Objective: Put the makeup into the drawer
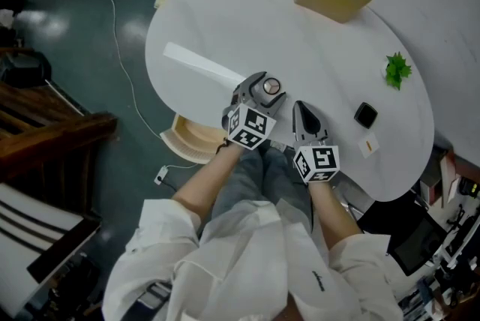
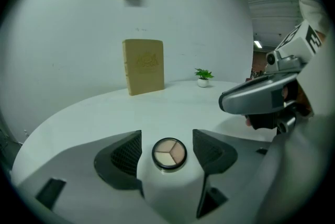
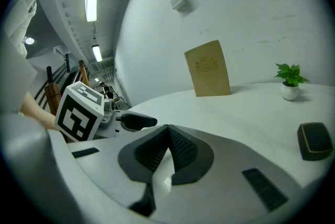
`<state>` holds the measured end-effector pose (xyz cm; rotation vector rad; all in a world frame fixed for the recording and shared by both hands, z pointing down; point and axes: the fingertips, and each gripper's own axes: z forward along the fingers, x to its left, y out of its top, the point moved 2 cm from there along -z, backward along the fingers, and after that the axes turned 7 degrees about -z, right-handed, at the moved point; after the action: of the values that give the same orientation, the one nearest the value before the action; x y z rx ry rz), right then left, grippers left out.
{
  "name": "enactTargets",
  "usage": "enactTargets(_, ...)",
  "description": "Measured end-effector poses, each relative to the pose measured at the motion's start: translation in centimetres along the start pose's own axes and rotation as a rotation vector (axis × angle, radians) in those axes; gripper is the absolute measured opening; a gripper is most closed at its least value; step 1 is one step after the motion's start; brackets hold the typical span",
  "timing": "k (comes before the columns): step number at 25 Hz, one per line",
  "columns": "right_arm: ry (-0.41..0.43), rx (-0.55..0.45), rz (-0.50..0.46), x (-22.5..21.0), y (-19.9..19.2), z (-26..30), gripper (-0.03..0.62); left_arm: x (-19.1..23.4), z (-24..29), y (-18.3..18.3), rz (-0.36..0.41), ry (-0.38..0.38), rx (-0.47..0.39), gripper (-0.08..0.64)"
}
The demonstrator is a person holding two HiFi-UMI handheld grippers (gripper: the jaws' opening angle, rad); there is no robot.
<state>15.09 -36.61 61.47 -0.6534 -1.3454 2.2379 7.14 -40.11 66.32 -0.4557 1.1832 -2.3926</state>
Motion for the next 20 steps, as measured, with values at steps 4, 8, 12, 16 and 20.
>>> enactTargets(4, 0.009, 0.006, -0.004, 0.0, -0.5, 0.0, 0.017, 0.2, 1.1, -0.9, -0.017, 0.001, 0.068, 0.316)
enactTargets(8, 0.018, 0.007, -0.002, -0.1, -0.7, -0.2, 0.017, 0.2, 1.7, -1.8, -0.020, 0.011, 0.123, 0.291)
enactTargets(12, 0.033, 0.008, -0.006, -0.1, -0.7, -0.5, 0.017, -0.1, 1.8, -1.7, -0.010, 0.024, 0.123, 0.247)
enactTargets(16, 0.057, 0.004, -0.013, 0.1, -0.5, -0.8, 0.017, -0.1, 1.3, -1.7, -0.020, 0.056, 0.115, 0.245)
enactTargets(20, 0.098, -0.002, -0.022, 0.6, -0.3, -1.2, 0.017, -0.2, -0.3, -1.3, -0.055, 0.085, 0.078, 0.244)
